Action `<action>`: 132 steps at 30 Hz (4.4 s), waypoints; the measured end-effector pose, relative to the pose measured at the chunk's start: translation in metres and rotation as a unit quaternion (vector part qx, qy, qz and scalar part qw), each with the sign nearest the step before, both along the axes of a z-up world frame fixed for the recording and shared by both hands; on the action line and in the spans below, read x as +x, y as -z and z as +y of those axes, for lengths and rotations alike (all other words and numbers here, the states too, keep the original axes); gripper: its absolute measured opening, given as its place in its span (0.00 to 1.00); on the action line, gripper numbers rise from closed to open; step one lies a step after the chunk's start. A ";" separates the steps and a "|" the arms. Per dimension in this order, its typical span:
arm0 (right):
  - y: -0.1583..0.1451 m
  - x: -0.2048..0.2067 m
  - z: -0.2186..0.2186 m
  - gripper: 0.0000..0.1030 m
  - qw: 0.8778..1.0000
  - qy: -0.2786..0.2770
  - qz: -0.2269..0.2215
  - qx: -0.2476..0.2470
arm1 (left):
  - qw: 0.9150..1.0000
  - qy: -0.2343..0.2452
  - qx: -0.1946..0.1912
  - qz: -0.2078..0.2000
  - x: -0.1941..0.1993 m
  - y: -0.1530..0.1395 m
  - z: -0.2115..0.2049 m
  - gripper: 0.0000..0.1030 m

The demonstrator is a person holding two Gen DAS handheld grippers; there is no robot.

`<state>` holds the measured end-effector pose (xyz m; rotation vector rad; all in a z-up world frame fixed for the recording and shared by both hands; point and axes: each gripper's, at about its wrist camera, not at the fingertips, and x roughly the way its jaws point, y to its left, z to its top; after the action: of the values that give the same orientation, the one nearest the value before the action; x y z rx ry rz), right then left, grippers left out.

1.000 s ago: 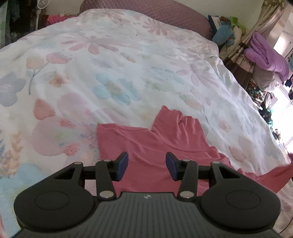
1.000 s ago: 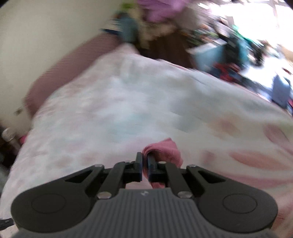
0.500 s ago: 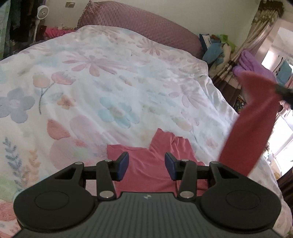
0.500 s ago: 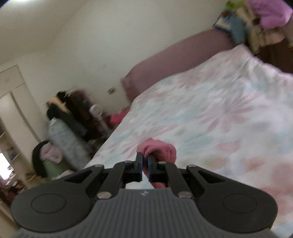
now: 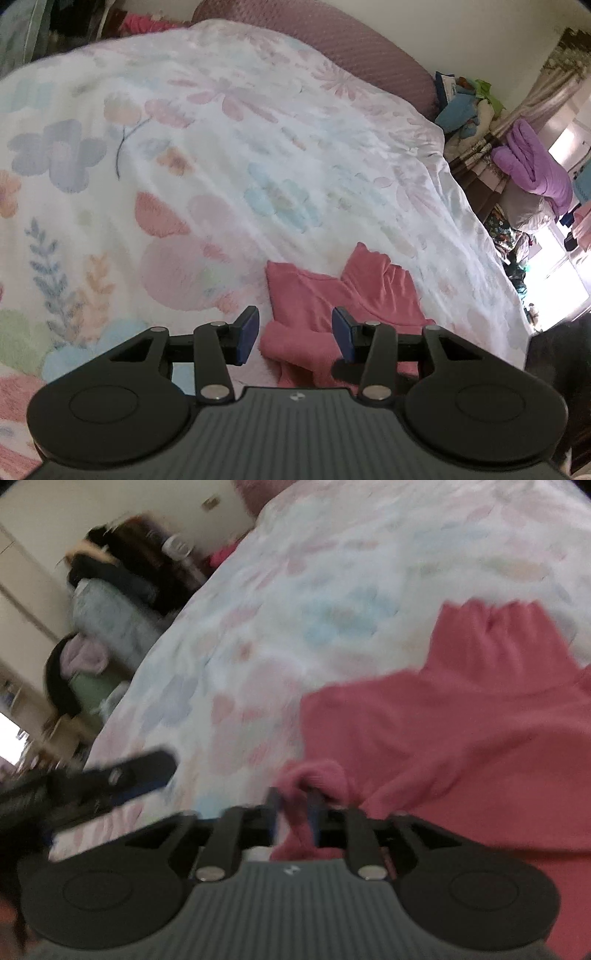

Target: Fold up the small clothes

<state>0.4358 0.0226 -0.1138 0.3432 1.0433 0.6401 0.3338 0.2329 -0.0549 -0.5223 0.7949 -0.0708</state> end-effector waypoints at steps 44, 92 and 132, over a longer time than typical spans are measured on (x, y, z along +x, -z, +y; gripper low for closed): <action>0.037 0.004 -0.235 0.39 0.986 0.120 -0.005 -0.117 | 0.994 0.041 0.098 0.016 0.053 0.025 -0.026 0.50; 0.013 -0.016 -0.281 0.37 0.977 0.172 -0.053 -0.115 | 0.989 0.130 0.040 0.062 0.093 0.034 -0.149 0.08; 0.035 0.018 -0.133 0.08 0.998 0.036 0.027 -0.034 | 0.950 0.242 0.191 0.053 0.032 0.060 -0.105 0.28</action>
<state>0.4539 -0.1100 -0.1483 0.3388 1.0961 0.5315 0.3658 0.1280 -0.1153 0.0459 1.0023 -0.3360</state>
